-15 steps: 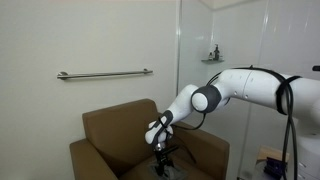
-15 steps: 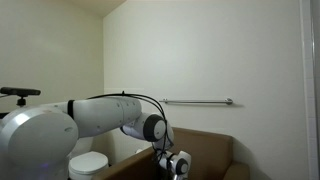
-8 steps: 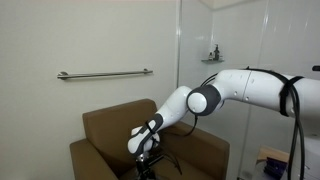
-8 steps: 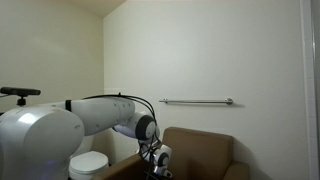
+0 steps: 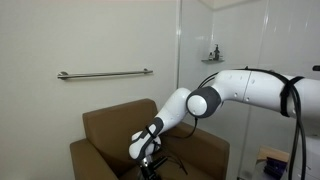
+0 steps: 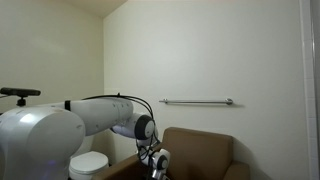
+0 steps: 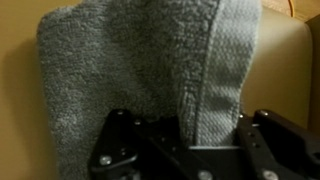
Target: Wipe the couch with the cloth
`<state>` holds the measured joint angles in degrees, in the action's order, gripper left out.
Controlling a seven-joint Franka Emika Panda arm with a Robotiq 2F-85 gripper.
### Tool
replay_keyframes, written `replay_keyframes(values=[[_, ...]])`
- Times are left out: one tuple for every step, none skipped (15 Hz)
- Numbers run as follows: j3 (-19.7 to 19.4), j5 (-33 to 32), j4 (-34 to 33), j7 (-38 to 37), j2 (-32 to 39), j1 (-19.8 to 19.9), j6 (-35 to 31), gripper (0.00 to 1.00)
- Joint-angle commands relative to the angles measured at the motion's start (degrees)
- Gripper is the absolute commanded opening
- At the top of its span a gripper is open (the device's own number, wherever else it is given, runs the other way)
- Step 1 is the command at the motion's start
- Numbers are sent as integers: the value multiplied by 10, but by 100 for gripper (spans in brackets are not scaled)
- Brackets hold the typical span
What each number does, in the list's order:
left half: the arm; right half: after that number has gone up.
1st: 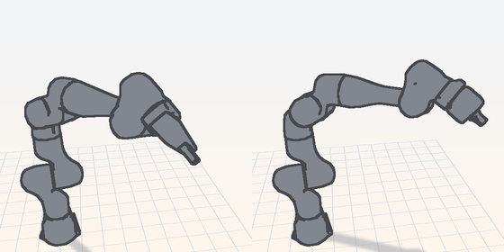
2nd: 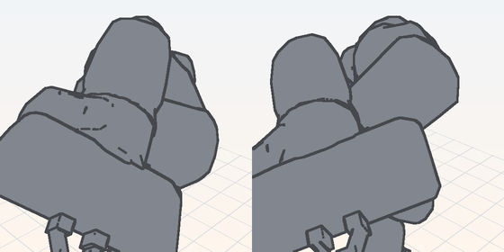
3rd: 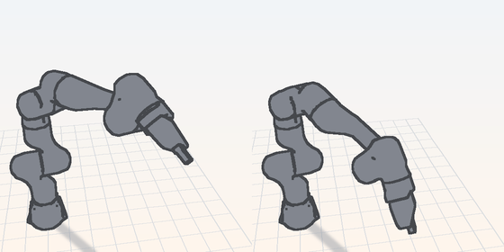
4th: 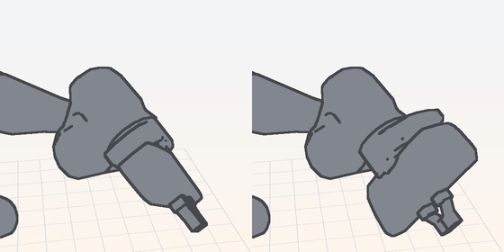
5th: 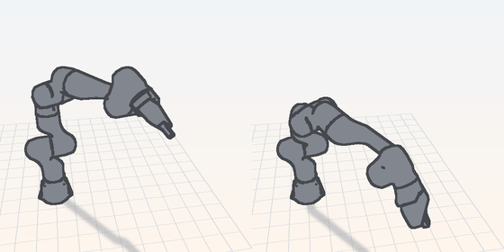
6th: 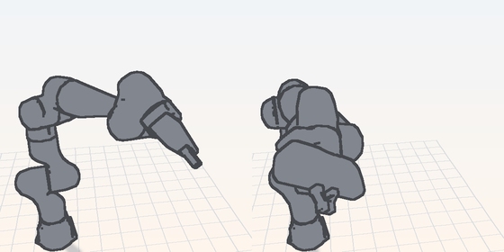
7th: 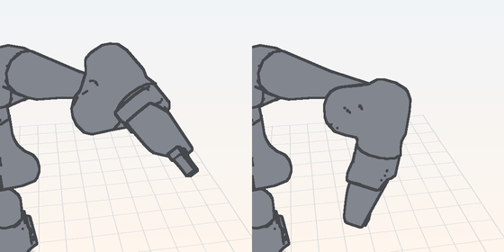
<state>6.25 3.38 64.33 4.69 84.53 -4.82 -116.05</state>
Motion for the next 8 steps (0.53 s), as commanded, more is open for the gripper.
replay_keyframes(values=[[-44, -2, 37, -19, 0, 26, 21, 4], [-57, -4, 40, -32, -1, 31, 25, 4], [-70, -5, 44, -45, -1, 39, 29, 4], [-81, -5, 47, -57, -2, 47, 33, 3], [-90, -4, 49, -70, -2, 57, 35, 3], [-95, -1, 52, -80, -3, 67, 33, 4], [-99, 2, 50, -88, -3, 78, 33, 4], [-101, 6, 43, -98, -3, 88, 29, 4]])
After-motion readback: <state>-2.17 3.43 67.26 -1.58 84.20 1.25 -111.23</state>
